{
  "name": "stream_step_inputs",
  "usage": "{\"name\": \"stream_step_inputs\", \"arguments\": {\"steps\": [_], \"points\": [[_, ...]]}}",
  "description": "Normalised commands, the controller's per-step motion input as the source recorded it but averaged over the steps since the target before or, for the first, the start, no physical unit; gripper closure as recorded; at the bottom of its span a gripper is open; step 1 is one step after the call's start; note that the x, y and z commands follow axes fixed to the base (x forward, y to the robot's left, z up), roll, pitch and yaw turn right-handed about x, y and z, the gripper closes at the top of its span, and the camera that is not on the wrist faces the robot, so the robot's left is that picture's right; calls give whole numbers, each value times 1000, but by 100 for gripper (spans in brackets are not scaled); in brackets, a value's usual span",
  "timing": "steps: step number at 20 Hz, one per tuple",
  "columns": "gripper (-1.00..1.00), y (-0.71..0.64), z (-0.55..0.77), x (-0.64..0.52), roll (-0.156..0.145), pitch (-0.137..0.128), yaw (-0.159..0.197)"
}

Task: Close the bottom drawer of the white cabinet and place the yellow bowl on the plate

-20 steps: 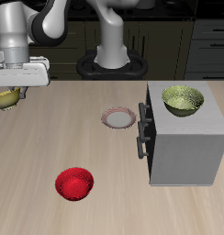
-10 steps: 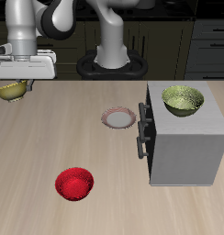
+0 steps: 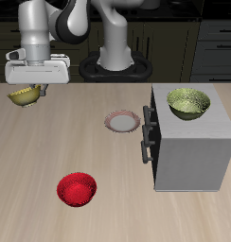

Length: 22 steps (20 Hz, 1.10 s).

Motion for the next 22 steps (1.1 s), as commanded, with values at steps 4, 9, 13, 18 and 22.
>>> {"name": "stream_step_inputs", "arguments": {"steps": [4,9,13,18,22], "points": [[100,203,-39,-15,-64,6,-69],[100,180,-238,-57,-29,26,-25],[100,81,-157,-94,-113,-44,34],[100,112,322,-41,-11,-84,-72],[100,883,45,87,47,-21,-21]]}}
